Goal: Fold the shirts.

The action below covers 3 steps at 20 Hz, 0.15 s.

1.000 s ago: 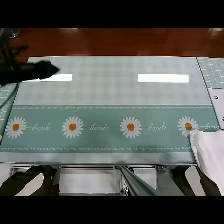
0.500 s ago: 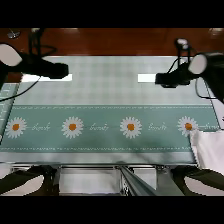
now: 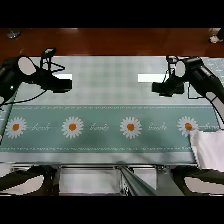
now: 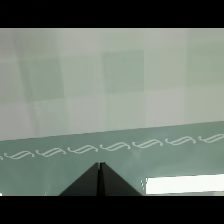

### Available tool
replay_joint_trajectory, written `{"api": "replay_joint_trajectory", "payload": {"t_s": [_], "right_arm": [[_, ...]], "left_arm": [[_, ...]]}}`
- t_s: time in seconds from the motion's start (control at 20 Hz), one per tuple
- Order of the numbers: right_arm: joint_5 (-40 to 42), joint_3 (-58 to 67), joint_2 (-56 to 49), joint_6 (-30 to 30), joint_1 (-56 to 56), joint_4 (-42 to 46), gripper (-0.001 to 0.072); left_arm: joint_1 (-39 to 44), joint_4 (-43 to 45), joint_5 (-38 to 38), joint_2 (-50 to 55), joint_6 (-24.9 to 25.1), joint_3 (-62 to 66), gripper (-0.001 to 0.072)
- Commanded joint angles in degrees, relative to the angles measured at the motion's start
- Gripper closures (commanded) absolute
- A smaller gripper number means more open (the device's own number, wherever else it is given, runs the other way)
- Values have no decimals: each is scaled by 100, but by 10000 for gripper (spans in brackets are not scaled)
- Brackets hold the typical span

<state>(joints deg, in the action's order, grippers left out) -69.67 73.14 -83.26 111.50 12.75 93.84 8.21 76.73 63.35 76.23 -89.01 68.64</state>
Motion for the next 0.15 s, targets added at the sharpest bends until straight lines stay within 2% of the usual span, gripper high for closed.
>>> {"api": "replay_joint_trajectory", "payload": {"t_s": [0.0, 0.1], "right_arm": [[-48, 7, -26, 52, 2, 9, 683], [-48, 7, -26, 52, 2, 11, 682]], "left_arm": [[2, 24, 66, 15, -24, -17, 686], [2, 24, 59, 15, -24, -17, 686]]}}
